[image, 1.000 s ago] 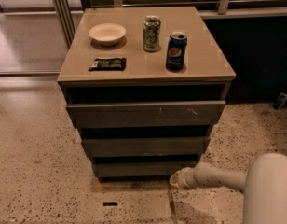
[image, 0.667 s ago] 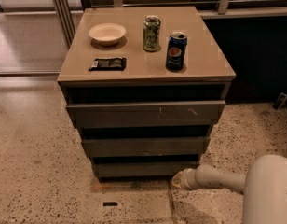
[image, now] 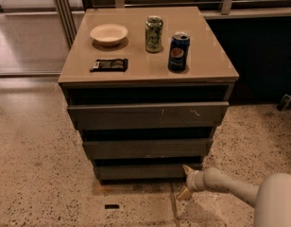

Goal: Open bottom drawer

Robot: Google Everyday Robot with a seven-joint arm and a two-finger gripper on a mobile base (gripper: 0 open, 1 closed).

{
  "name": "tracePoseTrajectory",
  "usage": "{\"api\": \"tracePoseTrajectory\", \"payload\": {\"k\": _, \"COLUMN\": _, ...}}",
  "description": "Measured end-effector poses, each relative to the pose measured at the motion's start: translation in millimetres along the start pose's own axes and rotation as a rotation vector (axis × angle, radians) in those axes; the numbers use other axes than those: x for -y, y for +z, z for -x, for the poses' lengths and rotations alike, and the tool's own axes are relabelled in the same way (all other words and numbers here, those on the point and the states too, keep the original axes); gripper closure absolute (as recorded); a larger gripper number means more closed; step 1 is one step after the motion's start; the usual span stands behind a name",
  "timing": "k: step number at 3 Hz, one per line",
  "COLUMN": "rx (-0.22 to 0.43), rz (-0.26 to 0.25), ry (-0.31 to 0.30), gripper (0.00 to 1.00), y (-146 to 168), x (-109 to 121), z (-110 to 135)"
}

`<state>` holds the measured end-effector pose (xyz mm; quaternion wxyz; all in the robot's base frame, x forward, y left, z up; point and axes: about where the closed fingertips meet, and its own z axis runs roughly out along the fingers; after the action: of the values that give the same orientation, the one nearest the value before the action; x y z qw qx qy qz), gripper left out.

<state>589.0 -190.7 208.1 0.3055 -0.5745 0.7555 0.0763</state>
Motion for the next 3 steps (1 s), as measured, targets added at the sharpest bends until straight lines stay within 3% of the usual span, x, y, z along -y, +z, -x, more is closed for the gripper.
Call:
{"api": "tracePoseTrajectory", "payload": {"k": 1, "rx": 0.058, "rz": -0.007, "ry": -0.008, "gripper": 0.00, "y": 10, "x": 15, "z": 4}}
{"api": "tracePoseTrajectory", "payload": {"k": 3, "rx": 0.143, "rz": 0.045, "ry": -0.040, "gripper": 0.00, "y": 38, "x": 40, "z": 23}}
